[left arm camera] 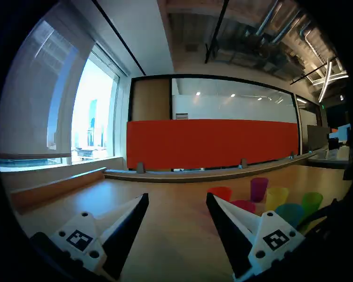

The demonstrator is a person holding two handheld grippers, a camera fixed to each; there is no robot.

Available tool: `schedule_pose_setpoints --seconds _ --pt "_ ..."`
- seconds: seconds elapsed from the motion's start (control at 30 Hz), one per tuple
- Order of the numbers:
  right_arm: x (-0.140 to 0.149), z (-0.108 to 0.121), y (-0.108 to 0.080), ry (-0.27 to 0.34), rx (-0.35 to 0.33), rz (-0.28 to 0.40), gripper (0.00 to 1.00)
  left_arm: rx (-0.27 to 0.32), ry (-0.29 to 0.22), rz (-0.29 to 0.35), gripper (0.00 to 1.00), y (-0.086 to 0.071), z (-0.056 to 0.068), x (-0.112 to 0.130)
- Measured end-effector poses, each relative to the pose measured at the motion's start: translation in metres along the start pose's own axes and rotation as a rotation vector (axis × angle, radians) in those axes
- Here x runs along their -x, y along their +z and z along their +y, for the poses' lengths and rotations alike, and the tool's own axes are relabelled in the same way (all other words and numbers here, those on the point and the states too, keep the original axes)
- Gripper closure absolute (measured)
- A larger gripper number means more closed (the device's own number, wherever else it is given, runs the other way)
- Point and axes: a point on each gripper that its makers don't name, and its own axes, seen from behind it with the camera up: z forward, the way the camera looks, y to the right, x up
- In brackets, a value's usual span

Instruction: Pour water

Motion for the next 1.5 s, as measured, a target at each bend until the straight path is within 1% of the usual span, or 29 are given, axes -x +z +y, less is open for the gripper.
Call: schedule_pose_setpoints --seconds 0.17,0.37,0.87,1.1,1.33,1.4,1.47,1.5 --pt "-0.004 0.001 0.0 -0.002 0.004 0.003 0.0 0.005 -0.011 -0.002 0.1 -0.001 0.001 0.0" --pt "-0.004 -0.001 0.001 -0.003 0.002 0.003 0.0 0.01 -0.011 -0.013 0.1 0.0 0.002 0.003" --pt "-0.005 -0.003 0.001 -0.004 -0.004 0.003 0.0 0.013 -0.008 -0.064 0.1 0.004 0.002 0.015" --pt "-0.005 -0.004 -0.001 -0.005 -0.009 0.008 0.0 0.025 -0.008 -0.066 0.1 0.005 0.006 0.017" --pt "-0.004 -0.003 -0.006 -0.001 -0.017 0.019 0.0 0.024 -0.007 -0.066 0.09 0.006 0.006 0.017" --pt "-0.004 -0.002 -0.008 0.002 -0.018 0.022 0.0 0.024 -0.007 -0.067 0.07 0.006 0.005 0.017" --pt "-0.004 0.0 -0.009 0.004 -0.019 0.025 0.0 0.025 -0.007 -0.067 0.0 0.006 0.005 0.017" --pt "-0.004 0.001 -0.01 0.003 -0.021 0.028 0.0 0.025 -0.007 -0.067 0.0 0.006 0.005 0.018"
